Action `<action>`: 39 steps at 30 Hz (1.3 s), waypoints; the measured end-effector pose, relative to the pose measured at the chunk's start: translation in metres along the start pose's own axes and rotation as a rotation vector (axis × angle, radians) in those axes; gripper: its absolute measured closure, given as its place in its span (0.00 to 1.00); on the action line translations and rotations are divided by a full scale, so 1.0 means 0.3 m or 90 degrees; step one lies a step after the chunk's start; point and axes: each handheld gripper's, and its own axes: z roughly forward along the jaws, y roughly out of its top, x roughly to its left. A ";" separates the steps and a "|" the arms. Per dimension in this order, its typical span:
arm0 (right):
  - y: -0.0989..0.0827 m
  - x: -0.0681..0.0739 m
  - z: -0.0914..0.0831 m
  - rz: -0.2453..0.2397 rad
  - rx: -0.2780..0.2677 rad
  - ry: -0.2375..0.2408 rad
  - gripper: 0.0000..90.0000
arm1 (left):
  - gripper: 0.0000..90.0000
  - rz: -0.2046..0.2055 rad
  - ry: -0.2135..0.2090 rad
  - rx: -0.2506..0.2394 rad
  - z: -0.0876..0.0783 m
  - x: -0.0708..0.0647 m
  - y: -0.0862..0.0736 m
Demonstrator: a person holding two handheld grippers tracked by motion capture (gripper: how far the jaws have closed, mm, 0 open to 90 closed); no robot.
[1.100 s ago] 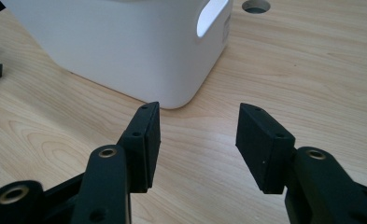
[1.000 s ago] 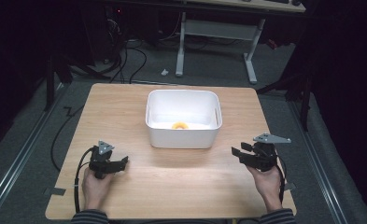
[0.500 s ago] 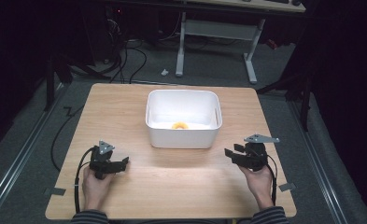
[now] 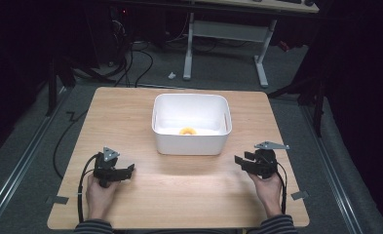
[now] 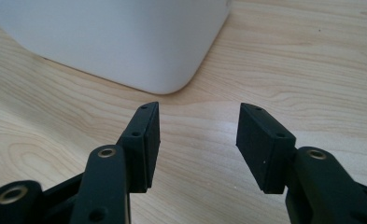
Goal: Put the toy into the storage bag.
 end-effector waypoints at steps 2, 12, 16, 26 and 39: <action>-0.010 -0.002 0.014 0.000 0.005 -0.008 0.55 | 0.16 0.000 0.000 0.000 0.000 0.000 0.000; -0.044 -0.017 0.076 -0.005 0.016 -0.008 0.54 | 0.16 0.000 0.000 0.000 -0.001 -0.001 -0.001; -0.060 -0.021 0.100 -0.007 0.024 -0.023 0.51 | 0.16 0.001 0.000 0.000 -0.001 -0.001 -0.001; -0.093 -0.001 0.162 -0.061 0.030 -0.091 0.45 | 0.16 0.001 -0.001 0.000 -0.001 -0.001 -0.002; -0.115 -0.007 0.187 -0.067 0.015 -0.074 0.30 | 0.16 0.001 0.000 -0.001 -0.002 -0.002 -0.002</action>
